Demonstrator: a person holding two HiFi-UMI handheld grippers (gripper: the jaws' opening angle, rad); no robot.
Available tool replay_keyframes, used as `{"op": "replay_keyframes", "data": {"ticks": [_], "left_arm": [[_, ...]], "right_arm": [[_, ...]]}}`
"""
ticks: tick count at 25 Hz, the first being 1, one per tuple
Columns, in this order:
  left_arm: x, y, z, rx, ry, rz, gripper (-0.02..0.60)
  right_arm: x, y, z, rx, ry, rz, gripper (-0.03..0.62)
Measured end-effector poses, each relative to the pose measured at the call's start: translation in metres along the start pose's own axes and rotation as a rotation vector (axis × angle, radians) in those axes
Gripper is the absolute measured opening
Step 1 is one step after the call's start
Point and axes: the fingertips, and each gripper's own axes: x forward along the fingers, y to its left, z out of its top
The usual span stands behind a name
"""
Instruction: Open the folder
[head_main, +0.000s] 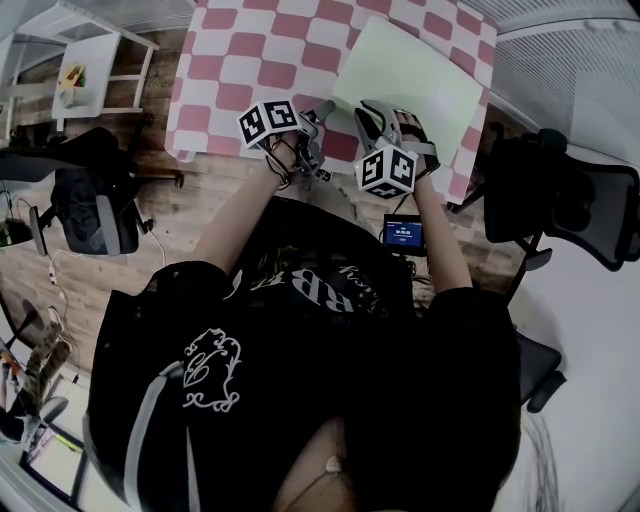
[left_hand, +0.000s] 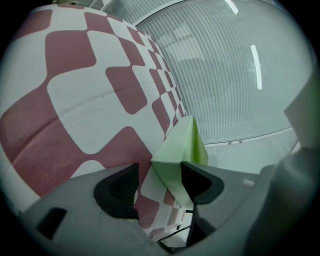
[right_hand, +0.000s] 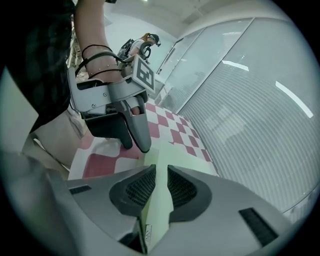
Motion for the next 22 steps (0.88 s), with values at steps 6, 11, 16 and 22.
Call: {"op": "replay_keyframes", "data": {"ticks": [6, 11, 16, 22], "left_arm": [[0.000, 0.000, 0.001, 0.012, 0.004, -0.006, 0.278], [-0.001, 0.000, 0.001, 0.012, 0.006, -0.005, 0.278], [0.000, -0.001, 0.001, 0.037, 0.009, 0.003, 0.278], [0.001, -0.003, 0.002, 0.038, 0.013, -0.009, 0.281]], "right_arm": [[-0.007, -0.006, 0.002, 0.023, 0.000, -0.015, 0.058], [-0.010, -0.010, 0.003, 0.059, 0.009, -0.016, 0.058], [-0.014, -0.018, 0.003, 0.071, 0.009, -0.057, 0.058], [-0.032, -0.083, 0.024, 0.123, -0.061, -0.193, 0.025]]}}
